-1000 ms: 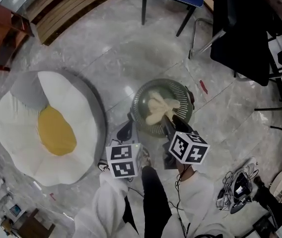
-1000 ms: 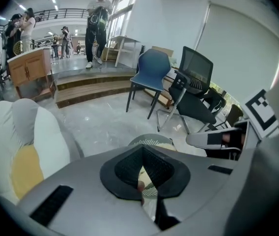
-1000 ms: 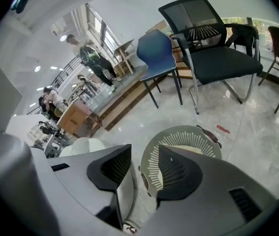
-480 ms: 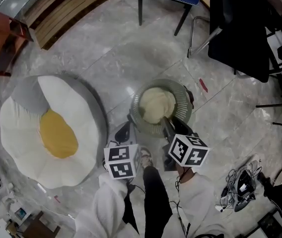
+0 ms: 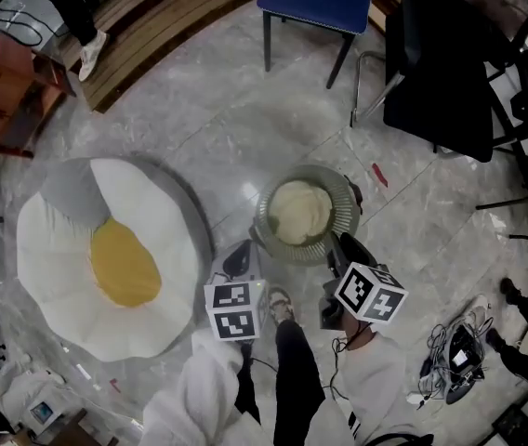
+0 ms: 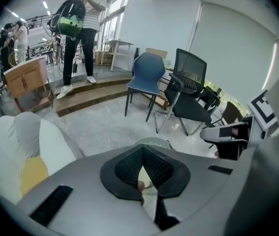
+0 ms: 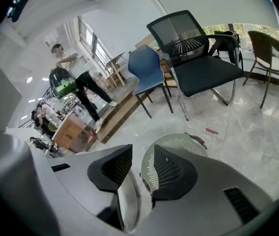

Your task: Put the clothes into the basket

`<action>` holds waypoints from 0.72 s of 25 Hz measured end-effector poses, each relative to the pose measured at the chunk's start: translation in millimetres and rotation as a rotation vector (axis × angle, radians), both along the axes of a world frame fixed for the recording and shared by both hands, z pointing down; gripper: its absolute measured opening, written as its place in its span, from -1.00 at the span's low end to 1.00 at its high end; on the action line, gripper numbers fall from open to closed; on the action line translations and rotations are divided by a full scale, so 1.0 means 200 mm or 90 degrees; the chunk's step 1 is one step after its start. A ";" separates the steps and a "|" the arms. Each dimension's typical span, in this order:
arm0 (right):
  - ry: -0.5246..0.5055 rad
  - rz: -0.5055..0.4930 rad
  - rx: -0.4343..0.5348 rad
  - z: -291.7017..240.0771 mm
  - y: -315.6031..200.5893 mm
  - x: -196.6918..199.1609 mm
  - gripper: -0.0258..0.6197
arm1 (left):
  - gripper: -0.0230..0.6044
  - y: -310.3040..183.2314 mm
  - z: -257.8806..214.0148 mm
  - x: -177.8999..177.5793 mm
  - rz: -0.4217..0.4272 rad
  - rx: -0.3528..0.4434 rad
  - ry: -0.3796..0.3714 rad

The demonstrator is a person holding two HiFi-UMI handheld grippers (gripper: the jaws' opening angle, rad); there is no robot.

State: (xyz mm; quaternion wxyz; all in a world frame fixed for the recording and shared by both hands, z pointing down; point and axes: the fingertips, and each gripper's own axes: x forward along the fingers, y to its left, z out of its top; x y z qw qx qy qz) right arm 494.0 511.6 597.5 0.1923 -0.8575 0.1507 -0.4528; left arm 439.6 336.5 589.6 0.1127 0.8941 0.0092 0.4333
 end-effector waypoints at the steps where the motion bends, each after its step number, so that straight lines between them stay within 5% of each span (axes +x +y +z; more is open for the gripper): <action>1: 0.004 0.008 -0.001 -0.06 0.02 0.00 -0.47 | -0.93 -0.01 -0.05 0.00 0.003 0.002 0.005; 4: 0.030 0.037 -0.011 -0.25 0.06 -0.02 -0.70 | -0.93 -0.06 -0.19 -0.02 0.015 0.006 0.024; 18: 0.144 0.186 -0.031 -1.17 0.19 -0.56 -0.81 | -0.93 -0.25 -1.02 -0.31 0.113 -0.017 0.147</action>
